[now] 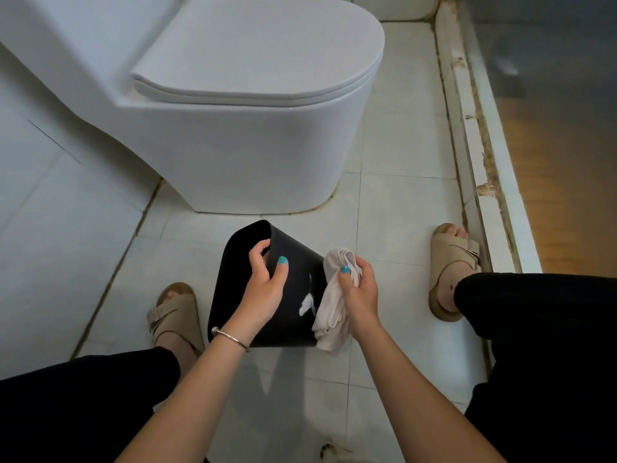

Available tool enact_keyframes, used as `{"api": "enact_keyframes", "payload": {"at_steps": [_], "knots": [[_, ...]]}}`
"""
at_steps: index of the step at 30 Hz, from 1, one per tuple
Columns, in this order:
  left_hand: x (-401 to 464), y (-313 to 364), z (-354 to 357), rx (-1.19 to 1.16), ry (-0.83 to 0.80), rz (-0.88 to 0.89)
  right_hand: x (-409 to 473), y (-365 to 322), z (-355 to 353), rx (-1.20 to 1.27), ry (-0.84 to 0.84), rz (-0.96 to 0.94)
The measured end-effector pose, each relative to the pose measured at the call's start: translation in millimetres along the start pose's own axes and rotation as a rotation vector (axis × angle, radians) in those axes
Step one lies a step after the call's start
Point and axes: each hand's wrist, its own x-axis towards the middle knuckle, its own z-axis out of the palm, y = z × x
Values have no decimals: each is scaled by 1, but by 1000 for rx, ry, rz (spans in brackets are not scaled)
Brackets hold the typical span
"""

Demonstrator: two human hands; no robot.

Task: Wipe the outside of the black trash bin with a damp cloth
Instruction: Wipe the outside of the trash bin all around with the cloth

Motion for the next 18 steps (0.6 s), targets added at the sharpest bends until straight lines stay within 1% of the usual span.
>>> {"api": "enact_keyframes", "payload": {"at_steps": [3,6,9,11,14,16,18], "knots": [[5,2,-1,6,-21,-17,5,14,7,34,71,41],[3,-1,4,-11,-17,19,3,29,14,-9,33,71],[3,-2,12,-37,-21,35,-9,38,21,-154,-61,-41],[4,0,15,-32,-54,37,-14,43,23,-281,-61,-92],[5,1,12,-25,-70,51,-18,46,24,-385,-45,-20],[5,0,8,-4,-75,40,-19,45,26,-388,-45,22],[4,-3,2,-9,-60,32,-16,45,30,-381,-45,17]]}}
